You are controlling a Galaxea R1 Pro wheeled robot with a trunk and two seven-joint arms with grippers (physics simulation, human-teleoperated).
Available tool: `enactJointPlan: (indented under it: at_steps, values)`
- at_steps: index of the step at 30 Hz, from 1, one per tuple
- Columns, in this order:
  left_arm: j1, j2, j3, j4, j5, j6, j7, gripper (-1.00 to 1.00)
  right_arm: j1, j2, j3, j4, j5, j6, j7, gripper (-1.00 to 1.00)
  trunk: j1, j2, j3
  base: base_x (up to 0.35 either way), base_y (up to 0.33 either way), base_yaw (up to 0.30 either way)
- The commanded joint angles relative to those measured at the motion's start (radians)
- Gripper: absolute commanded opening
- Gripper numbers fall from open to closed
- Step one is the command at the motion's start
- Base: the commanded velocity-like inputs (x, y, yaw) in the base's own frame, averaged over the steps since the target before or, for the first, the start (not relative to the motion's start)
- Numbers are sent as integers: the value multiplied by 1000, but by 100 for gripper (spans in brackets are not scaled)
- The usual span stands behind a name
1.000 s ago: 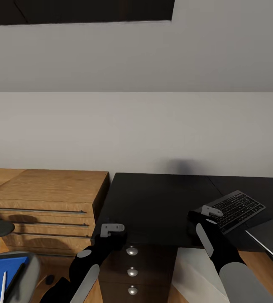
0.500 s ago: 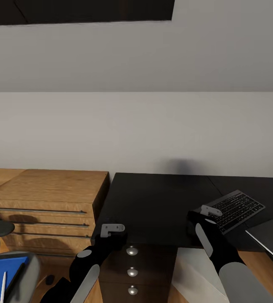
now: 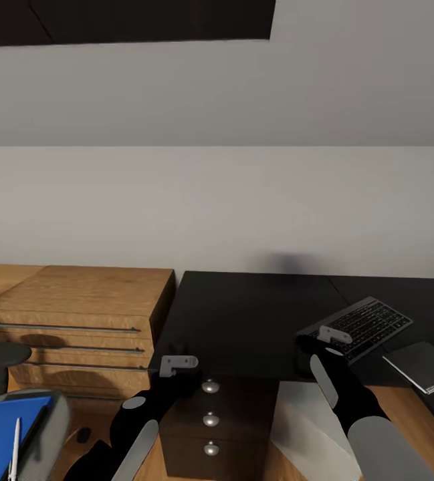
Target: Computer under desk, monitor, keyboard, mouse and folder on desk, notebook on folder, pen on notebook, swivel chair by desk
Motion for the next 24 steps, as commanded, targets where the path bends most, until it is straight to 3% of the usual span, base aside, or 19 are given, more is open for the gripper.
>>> enactJointPlan:
  at_steps: [1, 10, 24]
  values:
    - [-1, 1, -2, -1, 10, 2, 10, 100, 0, 0, 0, 39, -18, 4, -6, 100, 0, -1, -1, -39, 0, 0]
    - [-1, 1, -2, -1, 11, 2, 10, 100, 0, 0, 0, 39, -18, 3, -5, 100, 0, -1, -1, -8, 0, 0]
    - [-1, 0, -2, 0, 12, 2, 11, 100, 0, -1, 0, 38, -18, 2, -4, 100, -54, 97, 43, 0, 0, 0]
